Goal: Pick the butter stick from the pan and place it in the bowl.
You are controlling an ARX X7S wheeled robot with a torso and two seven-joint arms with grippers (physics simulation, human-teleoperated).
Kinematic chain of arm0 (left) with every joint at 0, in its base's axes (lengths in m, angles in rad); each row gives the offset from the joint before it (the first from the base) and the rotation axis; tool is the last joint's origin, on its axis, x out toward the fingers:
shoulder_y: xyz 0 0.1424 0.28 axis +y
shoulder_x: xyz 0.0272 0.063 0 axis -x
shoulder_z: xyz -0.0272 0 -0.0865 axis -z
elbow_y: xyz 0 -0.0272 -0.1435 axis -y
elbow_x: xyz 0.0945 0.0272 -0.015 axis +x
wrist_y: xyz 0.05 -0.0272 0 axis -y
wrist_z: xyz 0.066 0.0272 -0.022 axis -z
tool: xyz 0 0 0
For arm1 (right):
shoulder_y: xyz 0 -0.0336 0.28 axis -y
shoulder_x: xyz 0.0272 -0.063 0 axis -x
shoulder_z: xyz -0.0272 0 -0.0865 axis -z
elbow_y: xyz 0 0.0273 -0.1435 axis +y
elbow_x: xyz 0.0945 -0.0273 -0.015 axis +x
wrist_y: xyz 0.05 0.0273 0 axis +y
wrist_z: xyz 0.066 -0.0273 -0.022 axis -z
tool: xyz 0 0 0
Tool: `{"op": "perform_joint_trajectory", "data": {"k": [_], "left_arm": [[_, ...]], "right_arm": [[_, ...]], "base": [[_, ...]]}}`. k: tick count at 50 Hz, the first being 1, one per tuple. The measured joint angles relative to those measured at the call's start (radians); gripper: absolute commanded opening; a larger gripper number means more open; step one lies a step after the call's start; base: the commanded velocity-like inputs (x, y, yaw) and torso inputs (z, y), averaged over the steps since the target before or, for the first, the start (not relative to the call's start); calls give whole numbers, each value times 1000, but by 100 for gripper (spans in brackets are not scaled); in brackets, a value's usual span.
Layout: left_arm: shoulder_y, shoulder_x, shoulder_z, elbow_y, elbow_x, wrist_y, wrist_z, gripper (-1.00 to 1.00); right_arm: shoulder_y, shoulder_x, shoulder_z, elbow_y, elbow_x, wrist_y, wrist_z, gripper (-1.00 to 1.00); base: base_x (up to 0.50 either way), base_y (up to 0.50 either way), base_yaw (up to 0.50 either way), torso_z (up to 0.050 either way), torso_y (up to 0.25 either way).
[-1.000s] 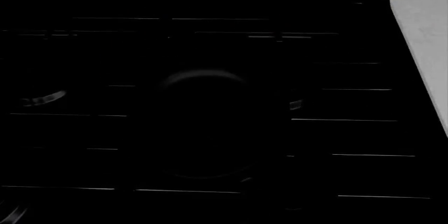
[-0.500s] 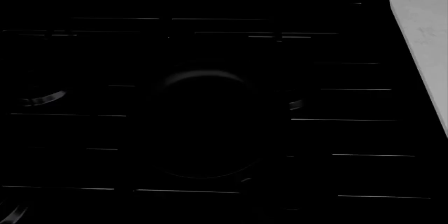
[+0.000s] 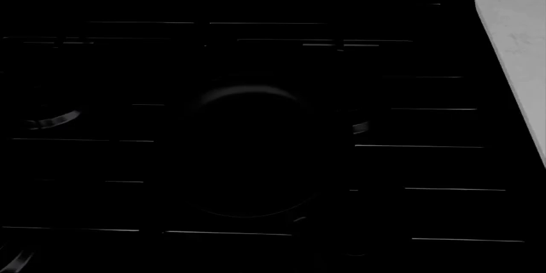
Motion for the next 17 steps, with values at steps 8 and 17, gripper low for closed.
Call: {"op": "perform_joint_trajectory", "data": {"k": [8,17], "left_arm": [[-1,1,8,1,-2,-3,-6,100],[-2,1,14,-15,-9,9,-14,100]], "right_arm": [[-129,67,-28,-101,217,-284,261,100],[-320,98,-179,-240,247,-709,488,100]], "base": [[-8,-2,5,-14,-12],[-11,-3,4,-14,-12]]}}
